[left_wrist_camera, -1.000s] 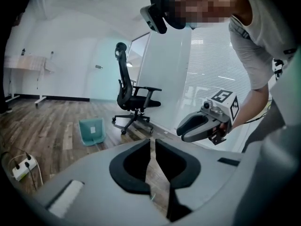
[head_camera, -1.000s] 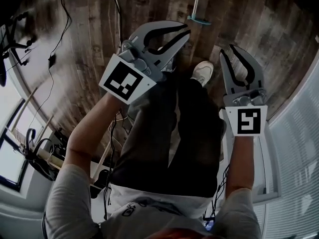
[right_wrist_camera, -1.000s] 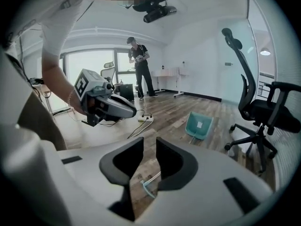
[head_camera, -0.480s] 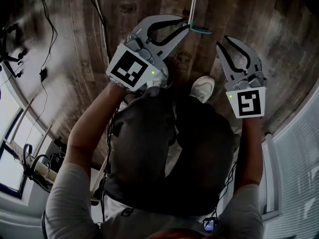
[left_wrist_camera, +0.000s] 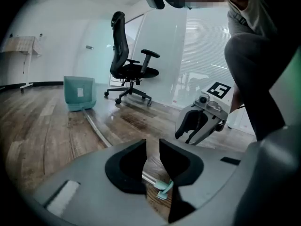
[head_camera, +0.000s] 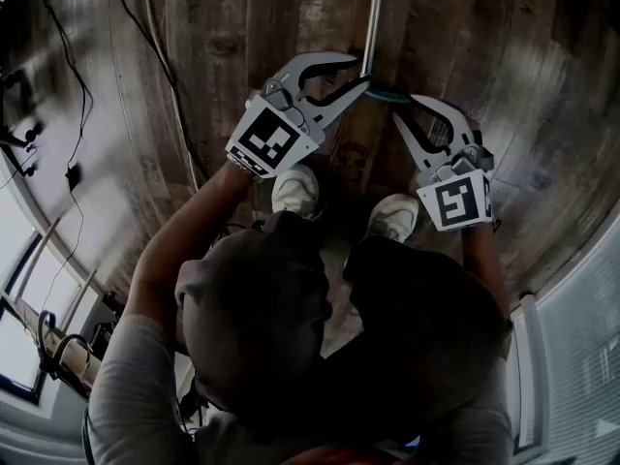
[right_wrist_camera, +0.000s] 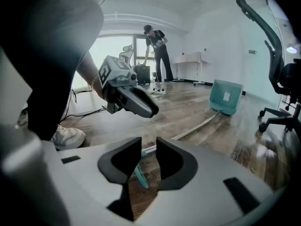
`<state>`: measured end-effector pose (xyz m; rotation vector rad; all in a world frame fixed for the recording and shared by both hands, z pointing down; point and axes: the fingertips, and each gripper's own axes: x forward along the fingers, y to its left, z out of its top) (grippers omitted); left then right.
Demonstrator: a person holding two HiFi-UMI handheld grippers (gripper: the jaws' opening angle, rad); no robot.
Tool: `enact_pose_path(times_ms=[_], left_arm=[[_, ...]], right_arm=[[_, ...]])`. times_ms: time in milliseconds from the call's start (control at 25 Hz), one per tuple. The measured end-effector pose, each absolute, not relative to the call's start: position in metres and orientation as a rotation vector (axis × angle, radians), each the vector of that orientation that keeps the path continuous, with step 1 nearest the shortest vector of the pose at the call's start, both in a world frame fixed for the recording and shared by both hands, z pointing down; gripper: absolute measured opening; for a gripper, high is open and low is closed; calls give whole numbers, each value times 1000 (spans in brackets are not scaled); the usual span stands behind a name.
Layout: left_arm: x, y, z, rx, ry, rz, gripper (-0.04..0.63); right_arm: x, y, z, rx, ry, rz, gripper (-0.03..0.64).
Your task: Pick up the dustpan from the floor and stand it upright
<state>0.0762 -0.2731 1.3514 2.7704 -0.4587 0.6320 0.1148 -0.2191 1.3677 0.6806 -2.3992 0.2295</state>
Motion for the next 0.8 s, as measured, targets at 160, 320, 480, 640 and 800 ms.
enact_pose_path(times_ms=[160, 320, 480, 640, 800], left_arm=[[77, -268, 1396, 2734, -444, 660, 98], [77, -266, 1424, 2667, -478, 652, 110], [77, -265, 1442, 2623, -491, 660, 141], [75, -257, 1456, 2602, -463, 717, 153], [75, -256, 1463, 2588, -449, 750, 153]], right_arm=[[109, -219, 1393, 662, -2411, 253, 87], [105, -205, 1413, 577, -2403, 252, 91], [107, -196, 1431, 547, -2384, 248, 103], [110, -199, 1448, 562, -2372, 251, 114], [114, -201, 1461, 536, -2360, 253, 117]])
